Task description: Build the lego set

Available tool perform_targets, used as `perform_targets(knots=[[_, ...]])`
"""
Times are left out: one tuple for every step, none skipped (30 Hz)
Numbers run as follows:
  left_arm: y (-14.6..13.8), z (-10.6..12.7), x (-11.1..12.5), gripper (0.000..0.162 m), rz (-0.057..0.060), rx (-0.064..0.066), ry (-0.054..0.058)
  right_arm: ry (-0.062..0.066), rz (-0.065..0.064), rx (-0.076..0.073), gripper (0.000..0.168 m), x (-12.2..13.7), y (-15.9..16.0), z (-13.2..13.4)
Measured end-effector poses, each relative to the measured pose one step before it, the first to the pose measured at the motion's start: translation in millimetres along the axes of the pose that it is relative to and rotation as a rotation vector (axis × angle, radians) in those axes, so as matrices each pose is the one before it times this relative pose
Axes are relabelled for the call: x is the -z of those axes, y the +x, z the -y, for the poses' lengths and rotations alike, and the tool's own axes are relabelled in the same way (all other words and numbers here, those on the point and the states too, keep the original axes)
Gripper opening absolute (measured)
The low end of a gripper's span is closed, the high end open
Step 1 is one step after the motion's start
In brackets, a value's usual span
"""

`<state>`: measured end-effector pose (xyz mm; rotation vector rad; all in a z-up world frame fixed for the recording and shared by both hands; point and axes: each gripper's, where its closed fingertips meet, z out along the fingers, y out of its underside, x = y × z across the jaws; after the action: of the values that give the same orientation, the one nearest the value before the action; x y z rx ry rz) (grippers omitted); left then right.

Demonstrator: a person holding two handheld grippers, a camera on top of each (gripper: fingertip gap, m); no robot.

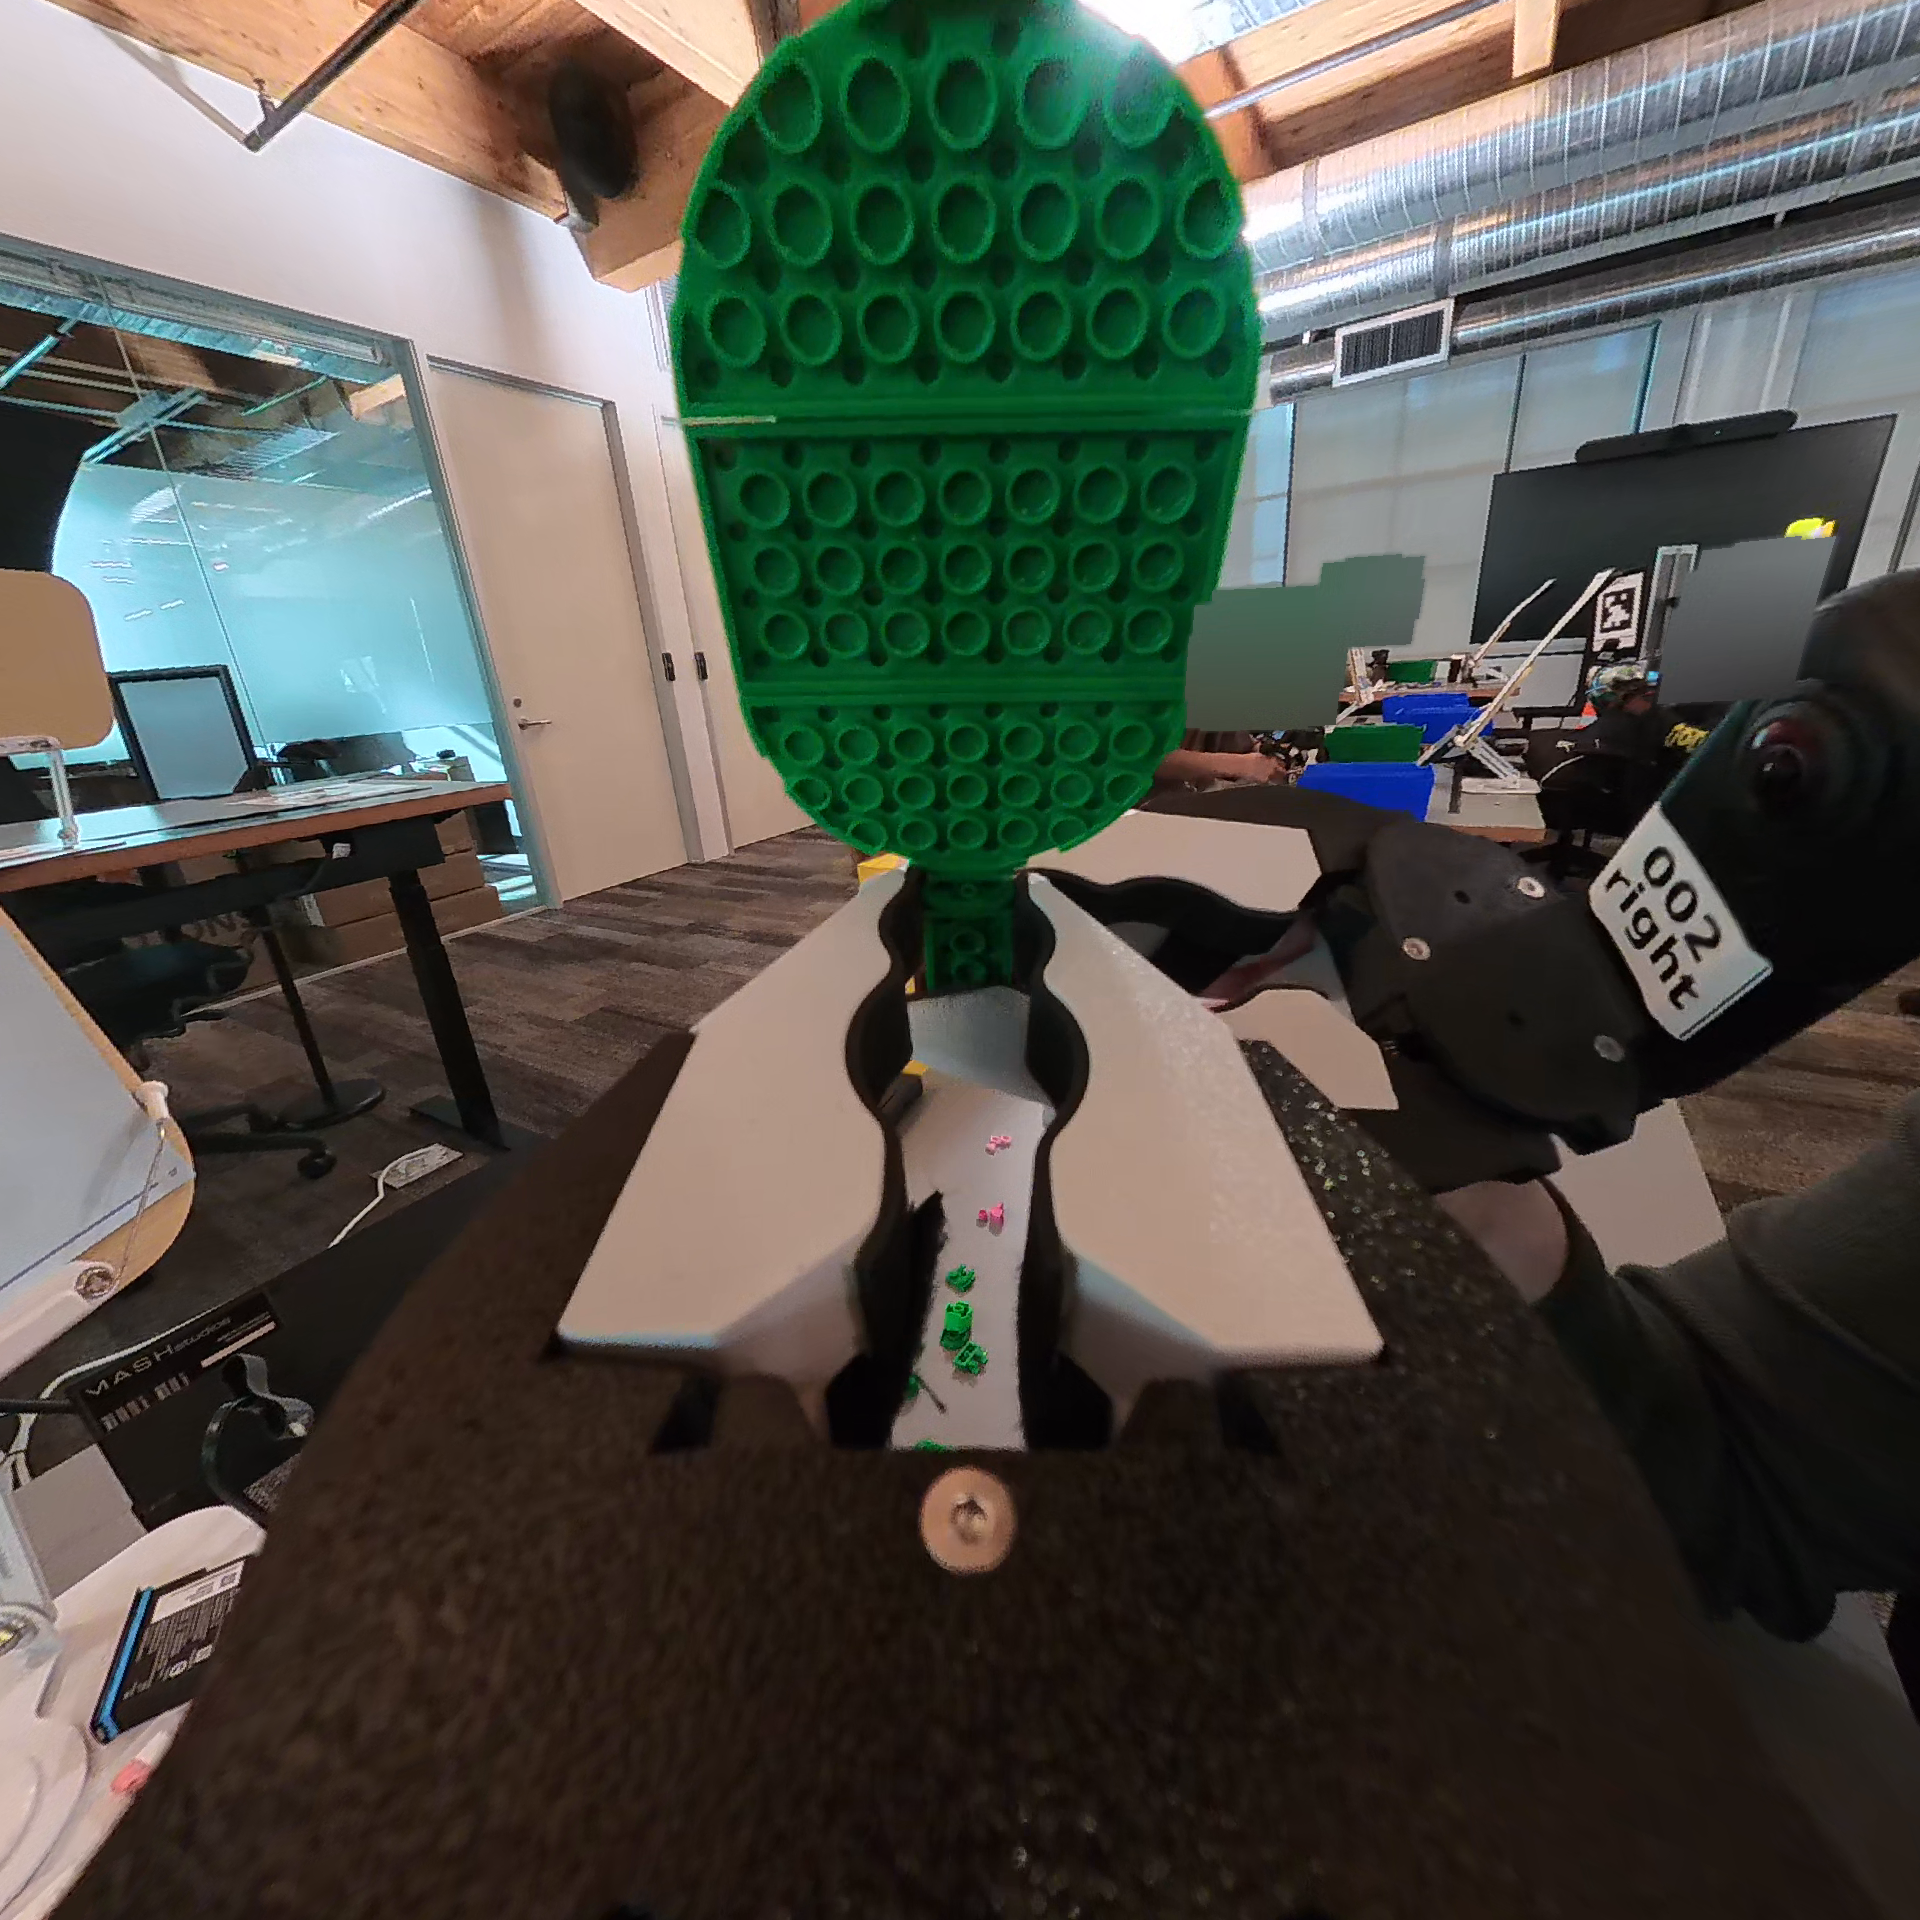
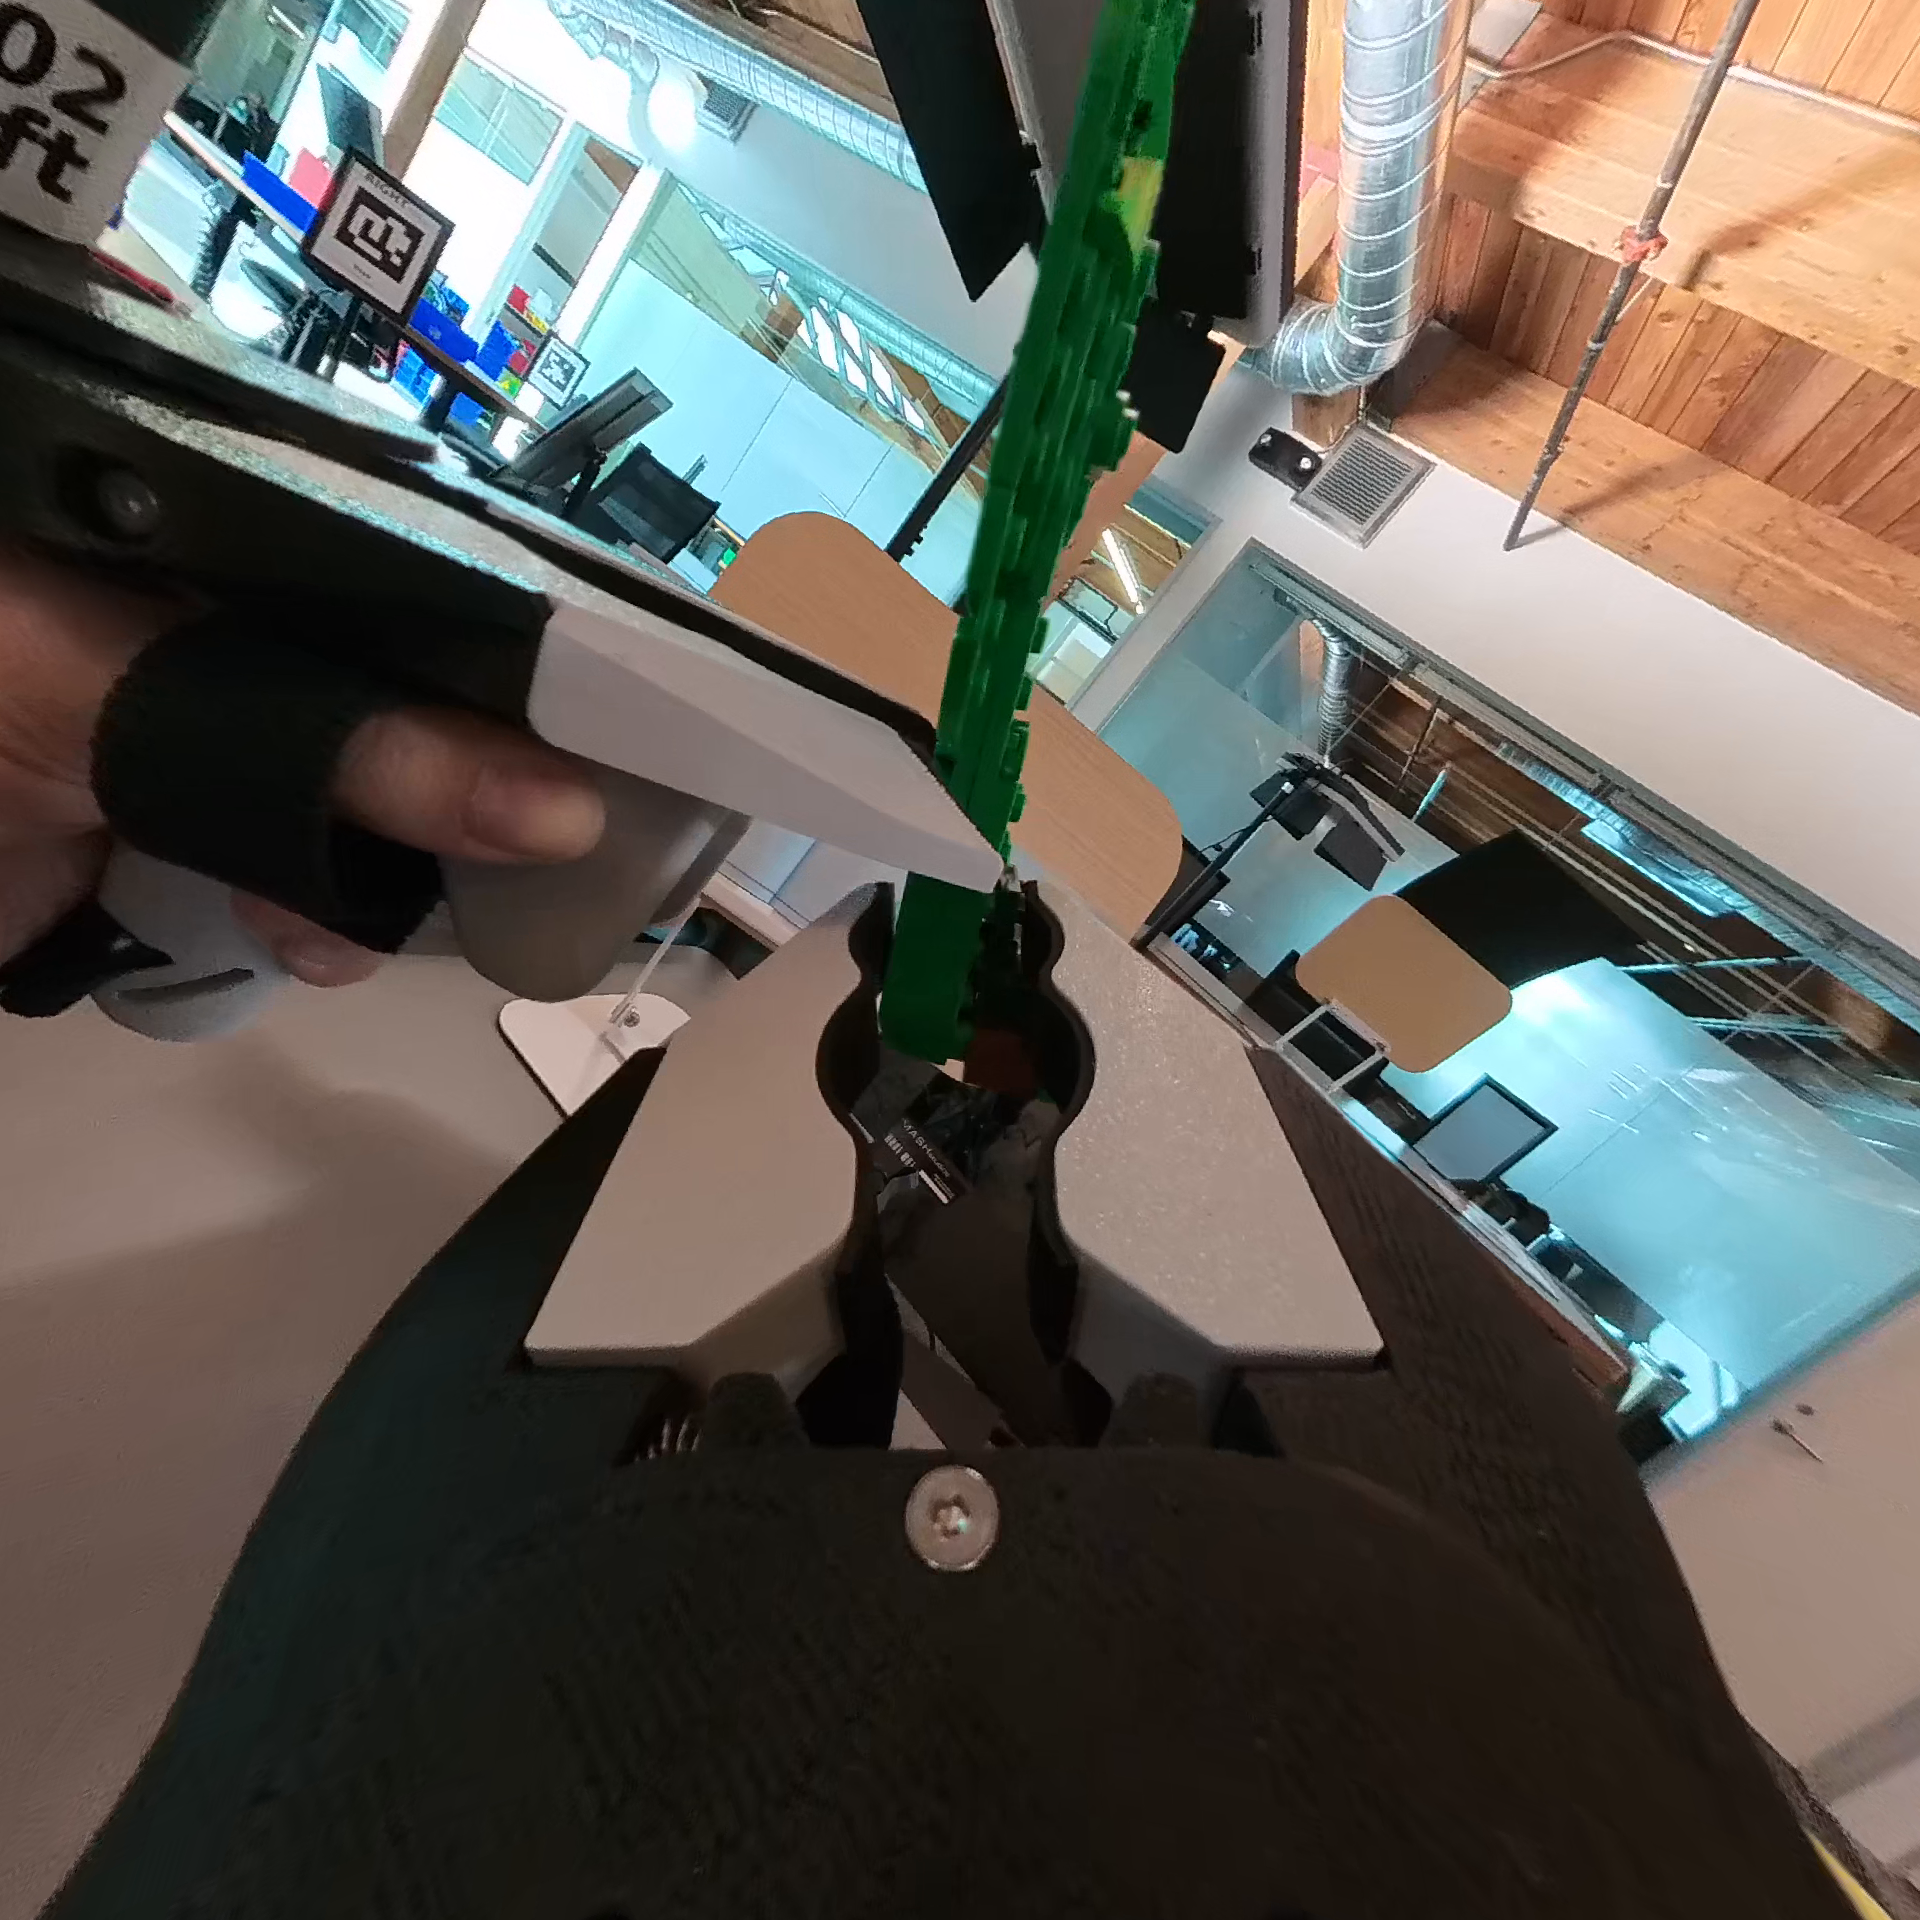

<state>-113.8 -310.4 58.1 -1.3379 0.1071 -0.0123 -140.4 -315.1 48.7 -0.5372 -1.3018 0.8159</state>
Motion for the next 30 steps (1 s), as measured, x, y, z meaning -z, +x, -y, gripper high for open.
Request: perform_targets(knots=[[0.3, 0.37, -0.11, 0.014, -0.0032, 0.0019, 0.004, 0.0027, -0.0054, -0.0012, 0.022, 0.42, 0.82, 0.82], [0.94, 0.94, -0.05, 0.014, -0.0058, 0.0026, 0.0068, 0.0041, -0.0083, 0.003, 0.022, 0.75, 1.05, 1.13], [1.02, 1.02, -0.06, 0.014, -0.0052, 0.001, 0.0058, 0.0016, -0.0119, 0.0074, 0.022, 0.74, 1.12, 0.96], [0.99, 0.82, -0.34, 0.014, -0.0024, -0.0022, 0.0048, -0.0024, -0.0142, 0.0109, 0.021, 0.63, 1.23, 0.56], [0.49, 0.26, -0.38, 0.014, 0.0011, -0.0045, 0.0005, -0.0048, -0.0111, 0.0102, 0.021, 0.46, 1.03, -0.11], [0.28, -0.2, -0.37, 0.014, 0.0028, -0.0053, -0.0025, -0.0031, -0.0039, 0.0085, 0.022, 0.18, 0.34, -0.29], [-0.08, -0.34, -0.05, 0.014, 0.0034, -0.0053, -0.0038, -0.0006, 0.0047, 0.007, 0.022, 0.19, -0.21, -0.27], [0.1, -0.4, -0.01, 0.014, 0.0014, -0.0038, -0.0041, -0.0008, 0.0088, 0.0025, 0.021, 0.3, -0.16, -0.29], [0.34, -0.29, -0.32, 0.014, -0.0006, -0.003, -0.0016, -0.0034, 0.0066, 0.0018, 0.022, 0.61, 0.24, -0.32], [0.61, 0.04, -0.71, 0.014, -0.0001, -0.005, 0.0001, -0.0049, -0.0006, 0.004, 0.021, 0.81, 1.05, -0.32], [0.78, 0.2, -1.16, 0.014, 0.0008, -0.0061, 0.0022, -0.0033, -0.0074, 0.0055, 0.021, 0.84, 1.82, -0.09], [0.86, 0.52, -1.1, 0.015, 0.0009, -0.0079, 0.004, -0.0009, -0.0077, 0.0069, 0.021, 0.73, 1.71, 0.09], [0.87, 0.41, -0.71, 0.015, -0.0001, -0.0057, 0.0028, 0.002, -0.0045, 0.0039, 0.021, 0.72, 1.22, 0.4], [0.71, 0.65, -0.45, 0.015, -0.0008, -0.0025, 0.0036, 0.0042, -0.0042, 0.0031, 0.02, 0.61, 0.92, 0.62], [0.74, 0.76, -0.29, 0.015, -0.0001, -0.0037, 0.0039, 0.0032, -0.0052, 0.006, 0.02, 0.44, 0.68, 0.56], [0.56, 0.51, -0.15, 0.015, -0.0004, -0.0026, 0.0023, 0.0039, -0.0063, 0.0081, 0.019, 0.51, 0.7, 0.82], [0.77, 0.93, 0.06, 0.015, -0.0025, -0.003, 0.0052, 0.0049, -0.0057, 0.0076, 0.019, 0.44, 0.58, 0.96], [0.54, 0.77, 0.25, 0.015, -0.0024, -0.0034, 0.0041, 0.0046, -0.0026, 0.0054, 0.019, 0.22, 0.25, 0.89], [0.22, 0.52, 0.27, 0.014, -0.0005, -0.0027, 0.0025, 0.0048, 0.0034, 0.0009, 0.02, -0.23, -0.32, 0.62], [-0.33, 0.22, 0.45, 0.015, 0.0023, -0.0019, -0.0002, 0.0053, 0.0101, -0.0026, 0.02, -0.52, -0.7, 0.36], [-0.8, -0.17, 0.32, 0.015, 0.004, -0.0007, -0.0015, 0.0064, 0.0089, 0.0001, 0.021, -0.63, -0.78, 0.07], [-0.49, 0.03, 0.0, 0.015, 0.0018, 0.0022, 0.0005, 0.0085, -0.003, 0.0124, 0.021, -0.42, -0.05, 0.4], [0.08, 0.59, -0.1, 0.015, -0.0017, 0.0029, 0.0055, 0.0105, -0.0156, 0.0292, 0.022, -0.01, 0.59, 0.92], [0.12, 0.89, 0.23, 0.015, -0.0013, 0.0028, 0.0054, 0.007, -0.0182, 0.0313, 0.023, 0.07, 0.65, 0.94], [-0.16, 0.44, 0.37, 0.015, 0.0022, 0.0006, 0.0007, 0.0008, -0.0122, 0.0175, 0.023, -0.03, 0.23, 0.54], [-0.27, 0.37, 0.4, 0.015, 0.0028, 0.0002, 0.0002, 0.0012, -0.0071, 0.0065, 0.023, 0.04, 0.1, 0.86], [0.09, 0.94, 0.54, 0.015, 0.0014, 0.0022, 0.0041, 0.0057, -0.003, 0.0027, 0.023, 0.32, 0.02, 1.4], [-0.45, 1.05, 0.38, 0.015, 0.004, 0.0024, 0.0052, 0.0064, 0.0015, 0.0, 0.023, 0.76, -0.19, 1.53], [-0.17, 1.03, 0.58, 0.014, 0.0016, -0.0016, 0.0052, 0.0029, 0.0032, -0.0025, 0.023, 0.67, -0.03, 0.99], [0.25, 0.55, 0.31, 0.014, -0.0013, 0.0064, 0.0024, 0.0024, 0.0035, -0.0044, 0.023, 0.74, 0.03, 0.99]])
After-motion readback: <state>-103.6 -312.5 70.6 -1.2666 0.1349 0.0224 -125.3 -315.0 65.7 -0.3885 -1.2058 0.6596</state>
